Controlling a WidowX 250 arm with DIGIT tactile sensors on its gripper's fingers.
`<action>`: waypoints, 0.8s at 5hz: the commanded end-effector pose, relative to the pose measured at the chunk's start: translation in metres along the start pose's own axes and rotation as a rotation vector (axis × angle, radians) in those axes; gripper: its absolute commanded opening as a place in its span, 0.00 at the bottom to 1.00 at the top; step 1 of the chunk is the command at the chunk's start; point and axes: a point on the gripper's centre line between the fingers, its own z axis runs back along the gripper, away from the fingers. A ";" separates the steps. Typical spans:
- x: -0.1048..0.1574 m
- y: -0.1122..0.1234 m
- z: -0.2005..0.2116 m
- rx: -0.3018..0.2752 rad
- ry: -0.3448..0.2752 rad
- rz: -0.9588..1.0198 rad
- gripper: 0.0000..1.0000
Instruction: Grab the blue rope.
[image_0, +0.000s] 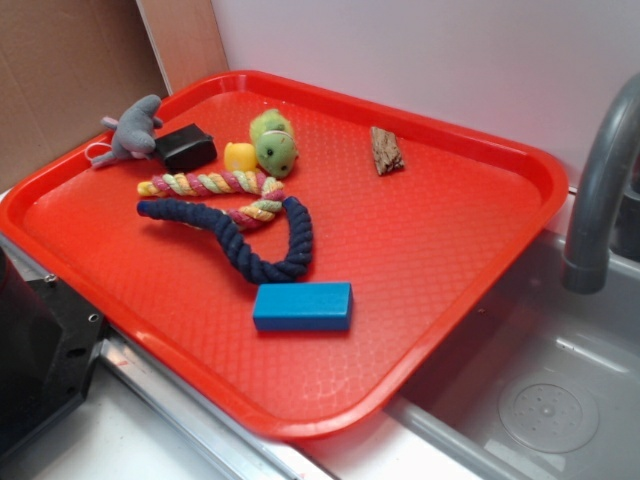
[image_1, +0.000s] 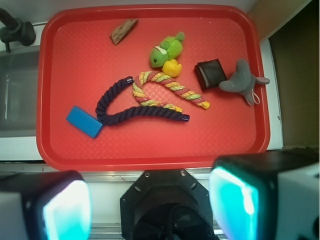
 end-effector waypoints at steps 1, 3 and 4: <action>0.000 0.000 0.000 0.000 0.000 0.000 1.00; 0.030 -0.032 -0.074 0.075 -0.209 0.457 1.00; 0.050 -0.033 -0.112 0.106 -0.173 0.709 1.00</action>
